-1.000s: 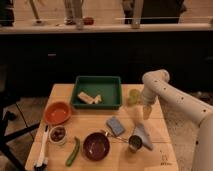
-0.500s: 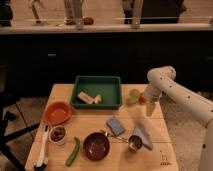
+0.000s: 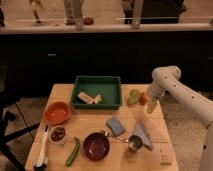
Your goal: Place apple in purple bowl
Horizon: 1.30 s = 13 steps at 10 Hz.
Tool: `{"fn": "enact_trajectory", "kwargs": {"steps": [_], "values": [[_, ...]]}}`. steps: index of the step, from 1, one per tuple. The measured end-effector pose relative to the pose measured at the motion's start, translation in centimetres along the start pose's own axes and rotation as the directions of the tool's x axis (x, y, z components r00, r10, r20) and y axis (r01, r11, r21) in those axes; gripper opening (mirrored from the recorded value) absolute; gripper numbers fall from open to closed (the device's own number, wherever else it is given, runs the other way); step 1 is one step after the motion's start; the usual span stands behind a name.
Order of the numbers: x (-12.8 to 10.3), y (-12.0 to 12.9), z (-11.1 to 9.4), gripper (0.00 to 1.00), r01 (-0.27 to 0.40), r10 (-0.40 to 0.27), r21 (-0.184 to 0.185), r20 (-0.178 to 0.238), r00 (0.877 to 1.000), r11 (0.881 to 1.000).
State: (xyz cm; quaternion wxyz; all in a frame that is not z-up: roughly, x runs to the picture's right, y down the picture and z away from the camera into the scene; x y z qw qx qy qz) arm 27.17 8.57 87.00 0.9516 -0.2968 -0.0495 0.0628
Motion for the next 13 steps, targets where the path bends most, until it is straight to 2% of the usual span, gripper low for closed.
{"fn": "enact_trajectory", "kwargs": {"steps": [1,4,10,13], "values": [[0.3,-0.6,-0.1,0.80,-0.006,0.005,0.013,0.054,0.999,1.000],[0.5,-2.1,0.1,0.80,-0.009,0.005,0.024,0.149,0.989,1.000],[1.1,-5.3,1.0,0.80,0.013,-0.014,0.004,0.209,0.978,1.000],[1.1,-7.3,1.5,0.80,0.040,-0.037,-0.007,0.260,0.965,0.999]]}}
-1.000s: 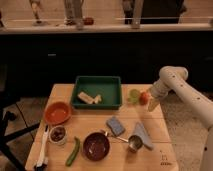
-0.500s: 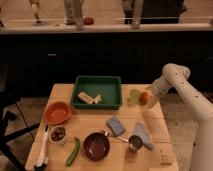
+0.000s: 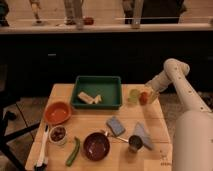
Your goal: Place apple in purple bowl
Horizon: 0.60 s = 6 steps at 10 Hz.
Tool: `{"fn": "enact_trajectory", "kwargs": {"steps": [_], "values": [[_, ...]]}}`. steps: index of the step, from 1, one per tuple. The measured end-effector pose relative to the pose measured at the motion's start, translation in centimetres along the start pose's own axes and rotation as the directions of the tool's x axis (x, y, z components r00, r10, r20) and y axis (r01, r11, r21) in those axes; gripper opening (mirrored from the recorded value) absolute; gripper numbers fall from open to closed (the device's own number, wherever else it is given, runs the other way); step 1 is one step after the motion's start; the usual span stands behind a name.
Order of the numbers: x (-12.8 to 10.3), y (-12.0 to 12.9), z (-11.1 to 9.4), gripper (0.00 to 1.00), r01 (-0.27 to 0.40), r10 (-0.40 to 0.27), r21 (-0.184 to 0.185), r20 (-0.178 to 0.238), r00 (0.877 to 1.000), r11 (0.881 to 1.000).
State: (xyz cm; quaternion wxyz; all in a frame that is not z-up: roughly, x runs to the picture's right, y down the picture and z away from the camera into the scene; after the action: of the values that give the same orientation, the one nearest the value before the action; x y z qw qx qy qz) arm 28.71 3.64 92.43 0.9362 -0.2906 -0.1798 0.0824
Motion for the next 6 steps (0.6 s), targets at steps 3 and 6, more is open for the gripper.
{"fn": "enact_trajectory", "kwargs": {"steps": [3,6], "values": [[0.8,-0.6,0.4,0.80,-0.005,0.004,0.003,0.054,0.999,1.000],[1.2,-0.8,1.7,0.80,-0.009,0.010,-0.022,0.075,0.997,1.000]]}}
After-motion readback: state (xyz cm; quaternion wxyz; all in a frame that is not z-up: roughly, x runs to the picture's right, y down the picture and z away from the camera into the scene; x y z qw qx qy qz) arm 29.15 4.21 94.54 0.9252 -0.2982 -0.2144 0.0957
